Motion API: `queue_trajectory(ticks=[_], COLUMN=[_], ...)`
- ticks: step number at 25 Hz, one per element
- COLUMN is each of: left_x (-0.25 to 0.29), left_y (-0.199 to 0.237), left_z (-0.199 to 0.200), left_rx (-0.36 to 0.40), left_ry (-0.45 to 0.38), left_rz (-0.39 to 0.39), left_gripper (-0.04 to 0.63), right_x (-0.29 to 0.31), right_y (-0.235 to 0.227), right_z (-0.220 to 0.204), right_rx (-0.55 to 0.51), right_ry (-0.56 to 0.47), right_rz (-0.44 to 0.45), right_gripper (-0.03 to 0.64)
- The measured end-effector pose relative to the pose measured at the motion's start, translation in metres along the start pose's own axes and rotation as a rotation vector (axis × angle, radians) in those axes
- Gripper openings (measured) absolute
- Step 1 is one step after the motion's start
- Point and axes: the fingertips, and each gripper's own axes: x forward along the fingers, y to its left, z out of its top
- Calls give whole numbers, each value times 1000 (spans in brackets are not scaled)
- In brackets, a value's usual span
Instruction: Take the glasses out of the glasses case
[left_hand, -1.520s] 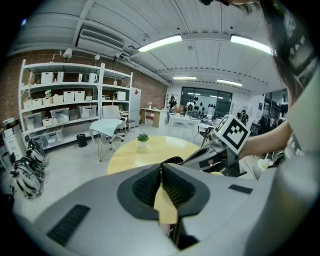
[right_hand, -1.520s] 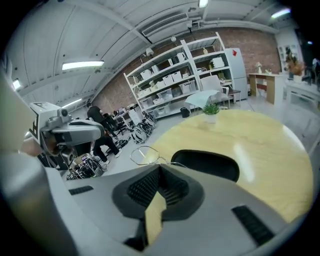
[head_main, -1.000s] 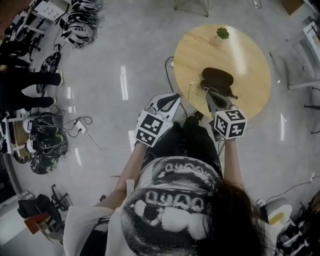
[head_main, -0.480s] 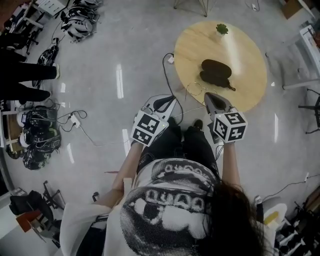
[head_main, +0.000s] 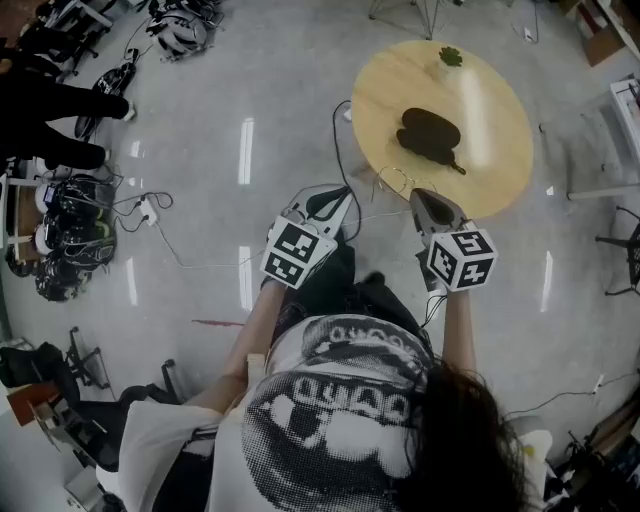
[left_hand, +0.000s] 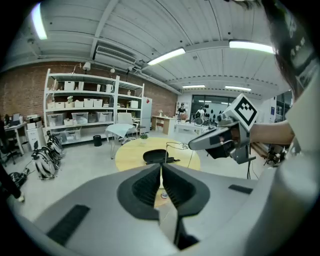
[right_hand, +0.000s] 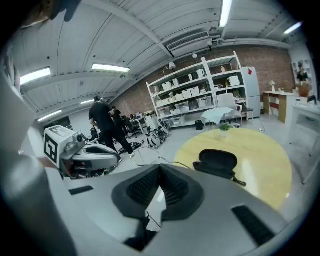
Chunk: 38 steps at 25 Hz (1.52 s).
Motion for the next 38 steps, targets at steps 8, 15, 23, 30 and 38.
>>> queue_trajectory(ticks=[8, 15, 23, 30, 38], left_x=[-25, -42, -60, -69, -74], left_y=[-71, -121, -151, -160, -162], left_z=[-17, -32, -45, -52, -53], left_rx=[-21, -23, -11, -5, -7], left_ry=[6, 7, 6, -6, -5], left_rz=[65, 83, 94, 103, 100], left_gripper=[18, 18, 18, 18, 18], right_x=[-57, -94, -116, -124, -122], right_y=[3, 11, 23, 32, 39], right_z=[-37, -74, -106, -114, -115], right_rx=[-35, -47, -48, -56, -69], right_ry=[11, 17, 25, 23, 33], right_rz=[52, 80, 94, 105, 115], right_gripper=[0, 2, 0, 0, 0])
